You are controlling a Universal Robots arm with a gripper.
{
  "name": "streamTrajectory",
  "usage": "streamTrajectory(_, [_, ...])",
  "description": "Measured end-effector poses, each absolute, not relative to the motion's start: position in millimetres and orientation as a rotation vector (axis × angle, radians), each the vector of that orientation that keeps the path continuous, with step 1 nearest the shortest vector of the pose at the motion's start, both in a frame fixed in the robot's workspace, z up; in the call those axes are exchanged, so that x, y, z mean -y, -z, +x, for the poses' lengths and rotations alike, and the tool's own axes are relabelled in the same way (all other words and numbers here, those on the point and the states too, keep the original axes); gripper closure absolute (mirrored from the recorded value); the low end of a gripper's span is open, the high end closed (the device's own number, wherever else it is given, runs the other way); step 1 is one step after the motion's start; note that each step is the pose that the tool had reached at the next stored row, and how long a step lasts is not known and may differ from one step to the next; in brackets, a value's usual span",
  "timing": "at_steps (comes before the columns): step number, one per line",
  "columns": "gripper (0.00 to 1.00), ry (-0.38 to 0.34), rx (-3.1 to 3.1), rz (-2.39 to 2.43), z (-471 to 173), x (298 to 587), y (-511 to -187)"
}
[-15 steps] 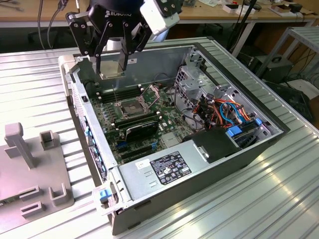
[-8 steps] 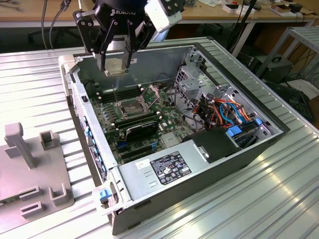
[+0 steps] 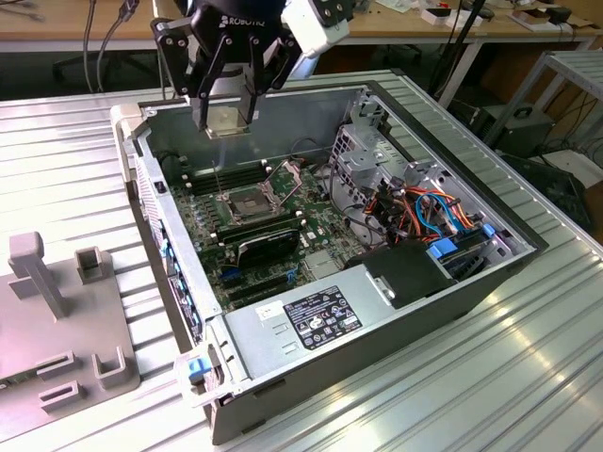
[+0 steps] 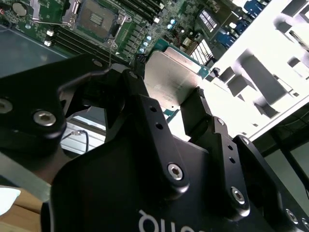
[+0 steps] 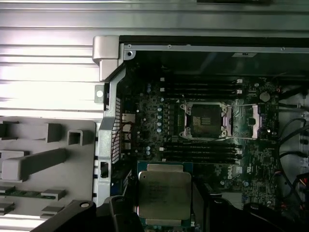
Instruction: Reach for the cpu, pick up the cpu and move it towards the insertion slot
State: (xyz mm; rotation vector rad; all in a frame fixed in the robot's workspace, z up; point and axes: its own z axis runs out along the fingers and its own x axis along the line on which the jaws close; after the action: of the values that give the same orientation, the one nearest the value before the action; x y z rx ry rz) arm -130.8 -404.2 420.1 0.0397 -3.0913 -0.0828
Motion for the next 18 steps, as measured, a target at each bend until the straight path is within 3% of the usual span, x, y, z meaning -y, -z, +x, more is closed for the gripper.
streamTrajectory(13, [0.46, 0.082, 3.099, 0.04, -107.7, 395.9, -413.4])
streamTrajectory(18, [0.46, 0.082, 3.099, 0.04, -91.6, 379.3, -408.3])
